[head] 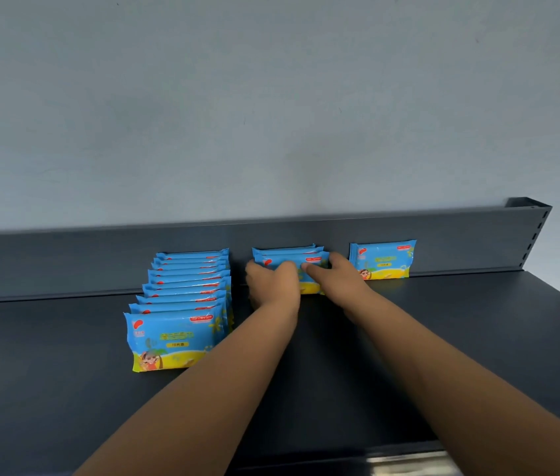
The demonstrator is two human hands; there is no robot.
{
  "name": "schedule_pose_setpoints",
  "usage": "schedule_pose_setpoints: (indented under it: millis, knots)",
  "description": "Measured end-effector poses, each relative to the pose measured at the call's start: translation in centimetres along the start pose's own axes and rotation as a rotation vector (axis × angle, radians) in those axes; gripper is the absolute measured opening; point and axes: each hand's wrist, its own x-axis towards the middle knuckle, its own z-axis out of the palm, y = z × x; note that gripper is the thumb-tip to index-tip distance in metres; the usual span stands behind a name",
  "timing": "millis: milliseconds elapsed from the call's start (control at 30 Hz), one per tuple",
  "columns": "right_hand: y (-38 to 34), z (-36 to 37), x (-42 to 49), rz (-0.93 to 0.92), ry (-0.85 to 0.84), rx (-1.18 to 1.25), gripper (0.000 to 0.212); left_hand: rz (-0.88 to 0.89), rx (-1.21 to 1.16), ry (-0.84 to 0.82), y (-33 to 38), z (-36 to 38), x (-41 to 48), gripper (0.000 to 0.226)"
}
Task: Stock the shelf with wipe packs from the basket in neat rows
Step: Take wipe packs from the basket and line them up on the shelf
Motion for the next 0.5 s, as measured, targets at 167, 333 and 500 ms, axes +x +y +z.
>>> schedule_pose_setpoints:
  millis: [167, 333, 500]
  knots:
    - [-0.1, -0.5, 0.1, -0.007, 0.002, 0.042, 0.028, 0.016, 0.076, -0.01, -0.2, 0.3, -0.3, 0.051]
    - [-0.1, -0.6, 0.4, -0.022, 0.046, 0.03, 0.024, 0.04, 0.062, 0.035, 0.1, 0.3, 0.3, 0.064]
    - [0.2, -0.4, 0.2, 0.016, 0.006, 0.069, 0.025, 0.024, -0.06, -0.042, -0.8, 0.5, 0.4, 0.059]
